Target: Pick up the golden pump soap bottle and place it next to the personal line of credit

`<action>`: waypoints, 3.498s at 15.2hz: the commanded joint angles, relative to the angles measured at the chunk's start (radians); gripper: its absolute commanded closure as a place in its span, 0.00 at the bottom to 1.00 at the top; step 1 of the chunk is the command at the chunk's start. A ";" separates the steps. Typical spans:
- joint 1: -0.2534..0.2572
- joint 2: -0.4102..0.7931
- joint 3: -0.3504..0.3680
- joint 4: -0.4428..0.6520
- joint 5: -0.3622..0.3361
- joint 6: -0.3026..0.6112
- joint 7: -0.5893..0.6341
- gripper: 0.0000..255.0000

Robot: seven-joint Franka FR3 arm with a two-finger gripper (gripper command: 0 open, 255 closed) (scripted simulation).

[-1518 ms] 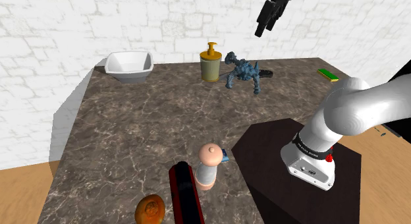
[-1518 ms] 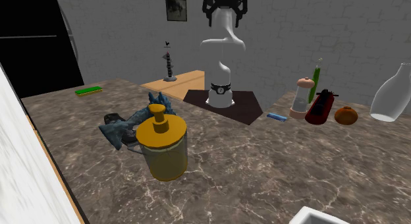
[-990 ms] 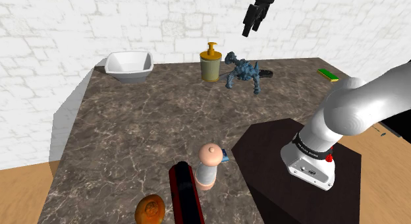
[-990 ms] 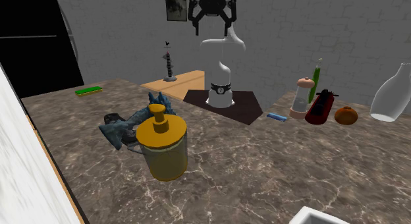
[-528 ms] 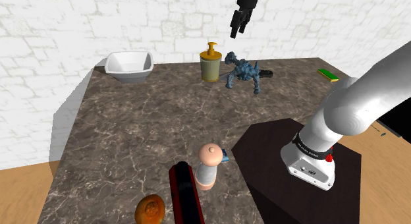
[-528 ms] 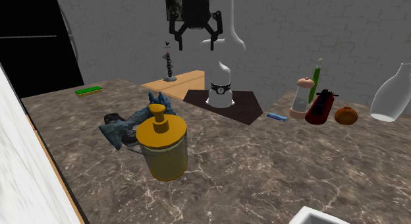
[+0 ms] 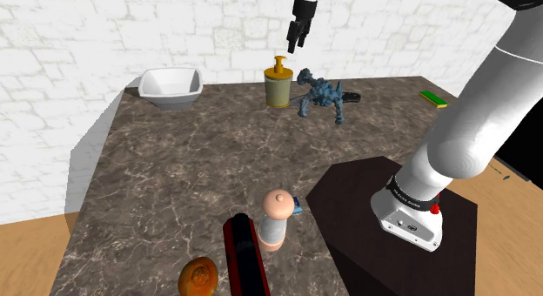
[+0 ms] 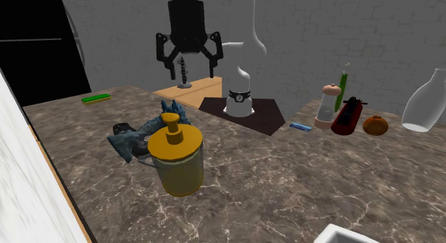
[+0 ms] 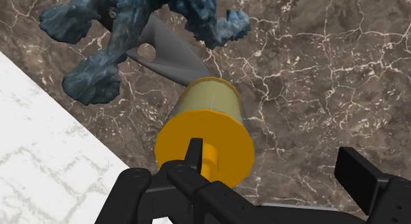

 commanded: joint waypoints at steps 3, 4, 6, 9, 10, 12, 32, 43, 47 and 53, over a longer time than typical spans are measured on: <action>-0.021 0.173 -0.010 0.165 0.045 -0.023 -0.077 0.00; -0.029 0.219 -0.010 0.212 0.057 -0.033 -0.094 0.00; -0.047 0.313 -0.007 0.315 0.078 -0.057 -0.126 0.00; -0.062 0.393 -0.001 0.394 0.093 -0.069 -0.148 0.00; -0.062 0.395 -0.001 0.383 0.094 -0.056 -0.149 0.00; -0.061 0.398 0.000 0.362 0.095 -0.031 -0.150 0.00; -0.059 0.407 0.002 0.326 0.098 0.013 -0.153 1.00; -0.061 0.383 -0.002 0.426 0.090 -0.109 -0.142 1.00; -0.063 0.380 -0.003 0.467 0.088 -0.153 -0.140 1.00; 0.023 0.203 0.020 0.292 0.048 -0.146 -0.034 1.00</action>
